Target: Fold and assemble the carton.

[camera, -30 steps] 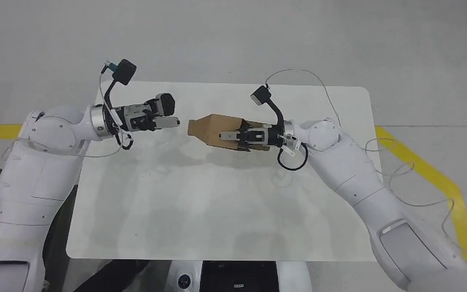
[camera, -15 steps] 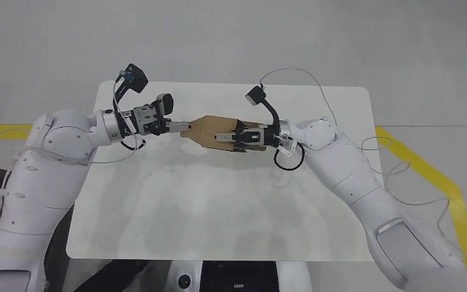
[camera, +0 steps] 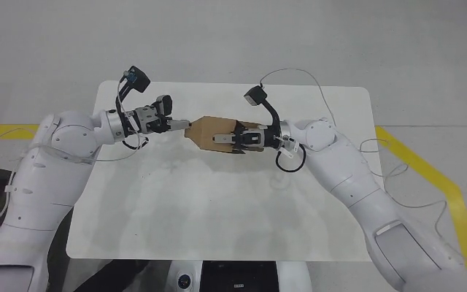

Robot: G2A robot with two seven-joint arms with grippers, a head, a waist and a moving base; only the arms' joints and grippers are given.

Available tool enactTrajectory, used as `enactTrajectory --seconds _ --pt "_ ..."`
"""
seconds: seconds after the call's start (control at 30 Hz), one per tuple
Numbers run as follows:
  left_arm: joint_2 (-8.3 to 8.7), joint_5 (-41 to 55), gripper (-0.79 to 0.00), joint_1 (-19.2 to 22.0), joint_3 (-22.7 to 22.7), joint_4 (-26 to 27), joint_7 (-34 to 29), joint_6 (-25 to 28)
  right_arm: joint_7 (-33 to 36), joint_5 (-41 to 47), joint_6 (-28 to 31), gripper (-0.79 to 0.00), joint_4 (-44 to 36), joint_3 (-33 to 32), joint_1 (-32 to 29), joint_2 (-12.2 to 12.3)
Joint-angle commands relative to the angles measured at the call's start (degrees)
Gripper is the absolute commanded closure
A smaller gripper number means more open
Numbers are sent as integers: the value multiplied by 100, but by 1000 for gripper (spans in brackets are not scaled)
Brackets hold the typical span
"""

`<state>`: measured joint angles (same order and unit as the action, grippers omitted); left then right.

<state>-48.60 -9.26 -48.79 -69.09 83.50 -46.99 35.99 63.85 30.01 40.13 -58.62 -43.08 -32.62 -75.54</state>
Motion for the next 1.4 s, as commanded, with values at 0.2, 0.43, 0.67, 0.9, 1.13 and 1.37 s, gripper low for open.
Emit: enactTrajectory --seconds 0.2,0.43,0.67,0.9,1.13,1.37 --pt "-4 454 -785 45 14 -60 -208 138 30 206 0 0 -270 76 -19 -52" --pt "10 871 -785 33 25 -22 -518 319 30 371 0 0 -376 178 3 -76" --pt "26 1218 -785 4 38 -62 -756 426 -17 595 48 0 -484 235 -4 -75" --pt "23 1712 -785 51 146 -202 -1133 431 -24 768 56 0 -626 275 -23 -44" --pt "4 2188 -785 177 278 -295 -1496 456 -46 846 78 0 -697 333 -23 -15" --pt "-10 2315 -785 236 361 -278 -1619 465 -70 879 101 0 -726 383 -4 15"
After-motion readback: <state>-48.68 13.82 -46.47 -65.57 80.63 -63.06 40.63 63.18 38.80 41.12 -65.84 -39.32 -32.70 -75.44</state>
